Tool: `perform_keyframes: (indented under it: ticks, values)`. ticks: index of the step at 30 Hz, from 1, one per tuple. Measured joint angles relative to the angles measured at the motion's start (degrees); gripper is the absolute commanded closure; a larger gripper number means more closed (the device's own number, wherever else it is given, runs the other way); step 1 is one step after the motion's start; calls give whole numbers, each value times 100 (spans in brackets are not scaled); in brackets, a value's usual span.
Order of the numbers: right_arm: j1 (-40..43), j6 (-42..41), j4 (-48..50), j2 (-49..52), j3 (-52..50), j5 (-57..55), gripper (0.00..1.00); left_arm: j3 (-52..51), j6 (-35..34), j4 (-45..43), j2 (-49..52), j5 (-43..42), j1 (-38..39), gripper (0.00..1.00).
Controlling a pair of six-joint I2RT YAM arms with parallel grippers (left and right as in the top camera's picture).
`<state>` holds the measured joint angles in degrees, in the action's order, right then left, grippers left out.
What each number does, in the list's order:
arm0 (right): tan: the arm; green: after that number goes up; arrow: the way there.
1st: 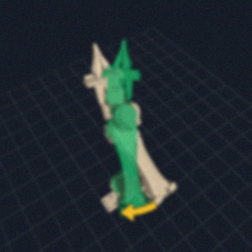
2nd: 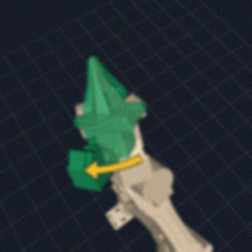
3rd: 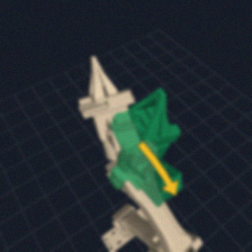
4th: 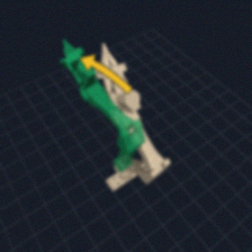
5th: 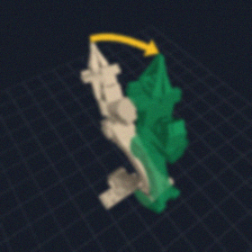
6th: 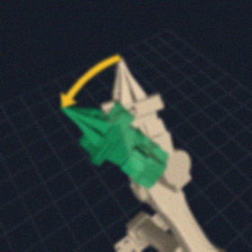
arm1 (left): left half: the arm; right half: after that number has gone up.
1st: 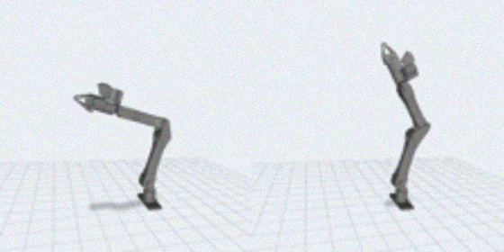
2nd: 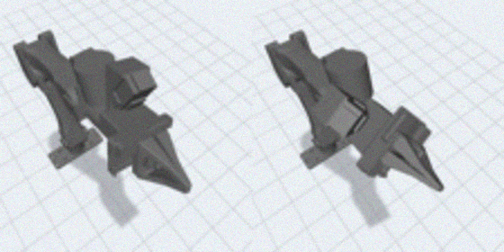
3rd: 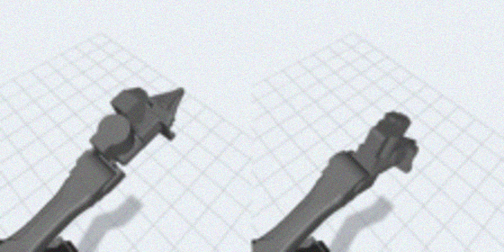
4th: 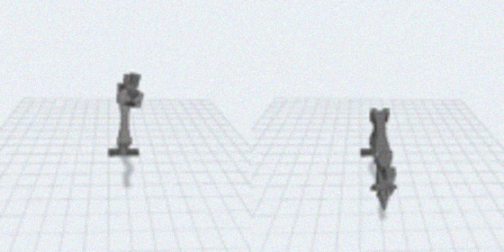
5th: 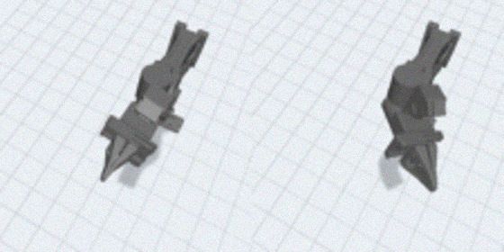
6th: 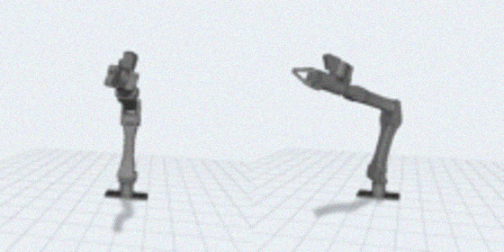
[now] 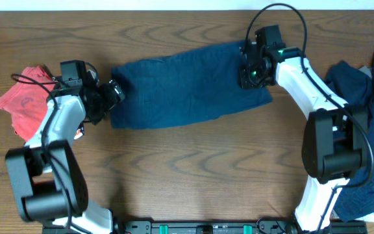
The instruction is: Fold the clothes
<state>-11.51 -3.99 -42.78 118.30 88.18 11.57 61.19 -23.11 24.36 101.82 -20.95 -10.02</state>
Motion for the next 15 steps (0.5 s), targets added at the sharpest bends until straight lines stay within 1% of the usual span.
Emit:
perform_keyframes:
  ticks: [2,9,10,12,15]
  values:
    - [2,31,-192,105,0,-236,87,-4,68,-146,267,-20,0,7]
    - [55,-120,-603,317,-4,-1106,91,57,201,-741,564,-531,-11,7]
    - [79,-129,-610,323,-4,-1150,92,68,219,-756,573,-579,-13,11]
    - [133,-149,-623,337,-4,-1237,94,72,216,-772,603,-638,-13,27]
    - [188,-186,-625,337,-4,-1307,96,76,249,-758,702,-813,-17,61]
